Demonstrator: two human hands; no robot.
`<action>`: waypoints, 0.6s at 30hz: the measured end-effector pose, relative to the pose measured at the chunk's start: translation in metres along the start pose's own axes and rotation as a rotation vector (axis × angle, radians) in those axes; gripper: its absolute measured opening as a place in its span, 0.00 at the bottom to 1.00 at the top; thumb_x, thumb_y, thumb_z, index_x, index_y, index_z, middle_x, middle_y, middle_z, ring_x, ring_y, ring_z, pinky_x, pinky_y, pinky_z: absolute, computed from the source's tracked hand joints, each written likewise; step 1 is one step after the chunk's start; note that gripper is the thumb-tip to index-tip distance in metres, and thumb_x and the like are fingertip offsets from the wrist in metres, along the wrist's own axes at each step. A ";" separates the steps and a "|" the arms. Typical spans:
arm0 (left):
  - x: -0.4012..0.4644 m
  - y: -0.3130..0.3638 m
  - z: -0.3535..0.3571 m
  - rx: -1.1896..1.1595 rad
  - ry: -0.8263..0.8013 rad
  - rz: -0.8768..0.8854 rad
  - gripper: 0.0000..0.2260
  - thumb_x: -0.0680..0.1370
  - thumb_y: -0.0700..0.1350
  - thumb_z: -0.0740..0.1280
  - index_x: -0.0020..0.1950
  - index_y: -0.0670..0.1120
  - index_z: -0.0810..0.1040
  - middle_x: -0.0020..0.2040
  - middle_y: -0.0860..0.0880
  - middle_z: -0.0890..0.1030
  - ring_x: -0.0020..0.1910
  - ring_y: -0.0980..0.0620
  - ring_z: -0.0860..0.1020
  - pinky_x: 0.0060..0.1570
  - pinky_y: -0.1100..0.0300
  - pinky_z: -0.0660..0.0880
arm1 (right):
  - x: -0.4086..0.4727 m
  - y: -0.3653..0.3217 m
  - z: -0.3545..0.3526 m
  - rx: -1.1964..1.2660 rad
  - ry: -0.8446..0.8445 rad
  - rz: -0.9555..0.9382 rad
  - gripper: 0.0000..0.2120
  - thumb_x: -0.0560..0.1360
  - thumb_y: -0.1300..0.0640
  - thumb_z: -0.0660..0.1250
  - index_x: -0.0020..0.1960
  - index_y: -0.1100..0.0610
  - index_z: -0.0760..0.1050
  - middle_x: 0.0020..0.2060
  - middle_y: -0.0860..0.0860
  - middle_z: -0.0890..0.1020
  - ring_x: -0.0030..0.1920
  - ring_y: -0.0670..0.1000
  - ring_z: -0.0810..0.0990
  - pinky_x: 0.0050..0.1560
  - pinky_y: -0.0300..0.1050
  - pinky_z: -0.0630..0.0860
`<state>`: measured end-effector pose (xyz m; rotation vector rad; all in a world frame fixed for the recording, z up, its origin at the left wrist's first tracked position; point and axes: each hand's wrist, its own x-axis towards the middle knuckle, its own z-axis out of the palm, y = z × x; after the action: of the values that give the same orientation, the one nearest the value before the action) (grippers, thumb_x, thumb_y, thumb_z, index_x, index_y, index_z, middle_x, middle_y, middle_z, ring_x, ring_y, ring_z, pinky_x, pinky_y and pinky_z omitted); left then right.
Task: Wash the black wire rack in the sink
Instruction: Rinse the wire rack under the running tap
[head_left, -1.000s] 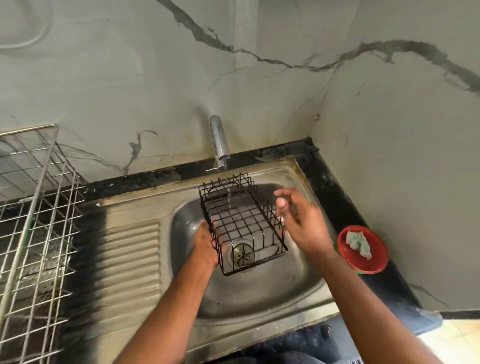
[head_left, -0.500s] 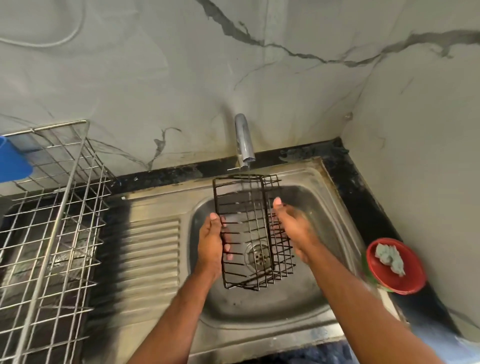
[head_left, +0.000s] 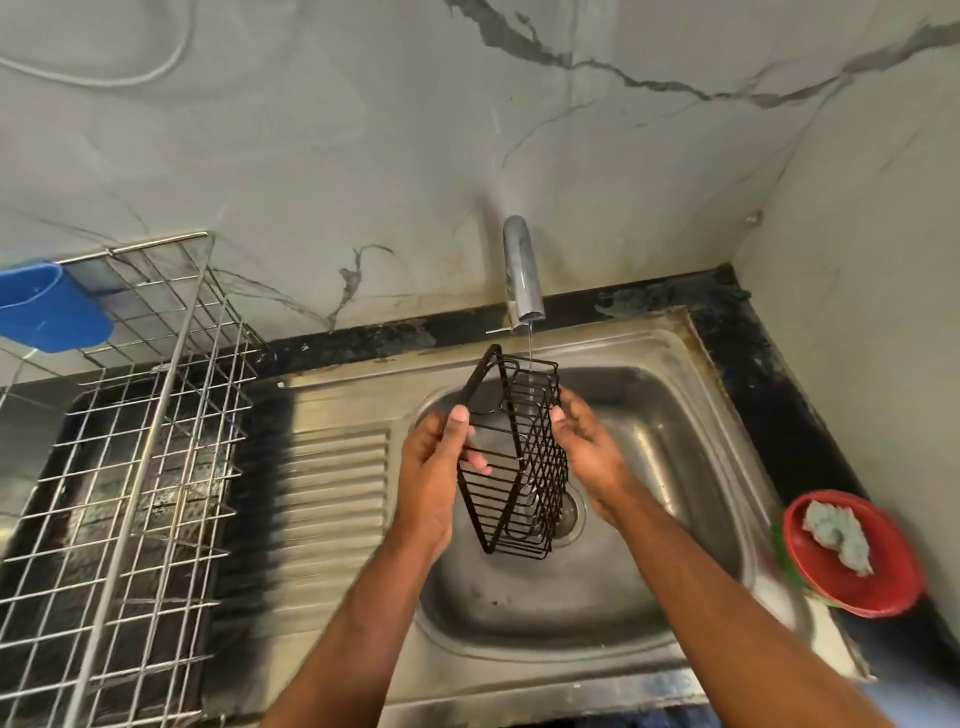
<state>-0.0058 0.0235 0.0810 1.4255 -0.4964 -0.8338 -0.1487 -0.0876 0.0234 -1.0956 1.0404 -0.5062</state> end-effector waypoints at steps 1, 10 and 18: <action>-0.002 -0.001 0.002 0.001 0.012 0.002 0.09 0.81 0.48 0.65 0.50 0.43 0.80 0.34 0.47 0.75 0.30 0.53 0.73 0.37 0.58 0.75 | 0.004 0.001 0.003 -0.013 -0.009 -0.005 0.23 0.84 0.47 0.61 0.79 0.43 0.64 0.77 0.45 0.68 0.75 0.48 0.66 0.77 0.54 0.61; -0.013 0.000 0.000 0.150 0.012 -0.008 0.13 0.85 0.45 0.58 0.51 0.39 0.79 0.34 0.38 0.80 0.35 0.49 0.79 0.49 0.50 0.77 | 0.005 -0.051 0.033 -0.214 0.275 -0.242 0.19 0.86 0.45 0.54 0.63 0.53 0.78 0.53 0.46 0.83 0.56 0.48 0.80 0.57 0.41 0.74; -0.013 0.004 0.003 0.295 -0.083 -0.087 0.20 0.83 0.53 0.58 0.47 0.38 0.78 0.32 0.47 0.80 0.38 0.49 0.79 0.57 0.47 0.73 | 0.023 -0.118 0.044 0.298 0.040 -0.041 0.10 0.84 0.60 0.62 0.59 0.63 0.80 0.45 0.55 0.85 0.42 0.49 0.83 0.41 0.38 0.80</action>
<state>-0.0151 0.0310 0.0873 1.6975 -0.6450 -0.9196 -0.0826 -0.1332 0.1230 -0.8466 0.9433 -0.6944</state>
